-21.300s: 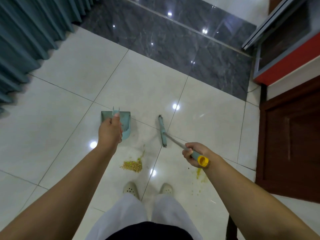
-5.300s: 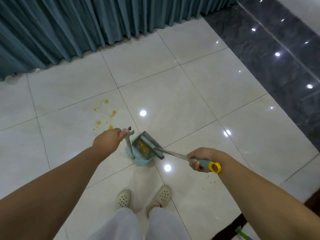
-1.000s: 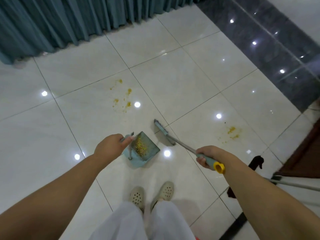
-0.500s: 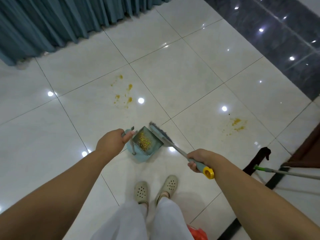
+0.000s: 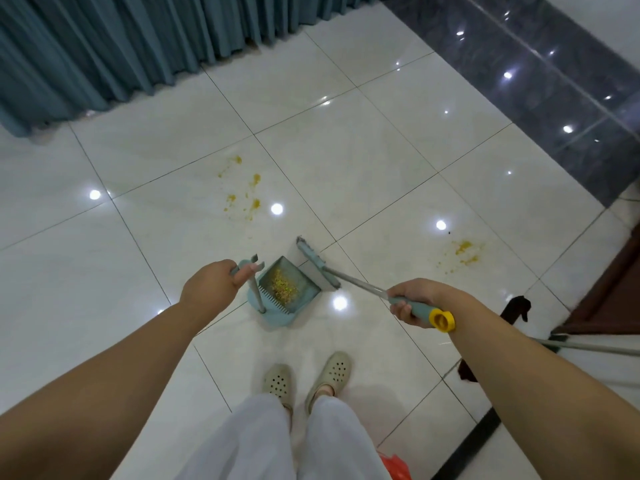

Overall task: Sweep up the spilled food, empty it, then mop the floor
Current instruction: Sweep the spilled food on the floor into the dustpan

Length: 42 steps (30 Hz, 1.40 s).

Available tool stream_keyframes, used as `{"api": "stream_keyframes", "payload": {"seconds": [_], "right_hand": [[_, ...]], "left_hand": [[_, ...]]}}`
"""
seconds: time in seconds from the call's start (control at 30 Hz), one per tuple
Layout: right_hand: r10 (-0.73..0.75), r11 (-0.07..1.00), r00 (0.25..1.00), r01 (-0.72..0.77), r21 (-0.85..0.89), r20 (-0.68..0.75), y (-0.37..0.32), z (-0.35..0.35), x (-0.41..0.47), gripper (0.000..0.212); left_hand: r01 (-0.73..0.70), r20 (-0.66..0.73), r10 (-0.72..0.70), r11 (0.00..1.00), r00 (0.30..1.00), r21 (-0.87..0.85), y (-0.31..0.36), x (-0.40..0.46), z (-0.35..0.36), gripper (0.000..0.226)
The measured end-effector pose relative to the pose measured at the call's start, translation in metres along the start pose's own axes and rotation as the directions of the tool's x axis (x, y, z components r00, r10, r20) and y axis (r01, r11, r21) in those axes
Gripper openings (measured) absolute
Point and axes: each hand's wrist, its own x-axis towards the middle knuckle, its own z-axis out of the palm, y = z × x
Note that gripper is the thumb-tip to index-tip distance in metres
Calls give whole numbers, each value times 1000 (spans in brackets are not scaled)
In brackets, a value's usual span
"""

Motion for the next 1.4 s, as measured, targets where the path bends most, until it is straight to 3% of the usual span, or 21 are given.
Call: {"api": "stream_keyframes", "payload": {"seconds": [0.43,0.73,1.03,1.17,1.4], "right_hand": [[59,993,998,-56,-104,30,32,58,27,15],[50,999,992,-47,-25,116,44,42,7,13],[-22,953,994,-10,303,103,62,21,-1,11],[-94,835,994,44,549,63,59,7,-12,13],[-128,673,991,111,732,-33,61,-23,-27,15]], "left_hand": [[30,-15,-29,999,999,20,-29,-19,4,57],[2,-1,-2,1000,1000,-7,-20,-25,2,60],[-44,56,44,999,997,-4,15,-19,-9,54],[-21,81,21,1000,997,-1,38,-10,-19,35],[-53,116,71,987,991,-150,78,9,-28,44]]}}
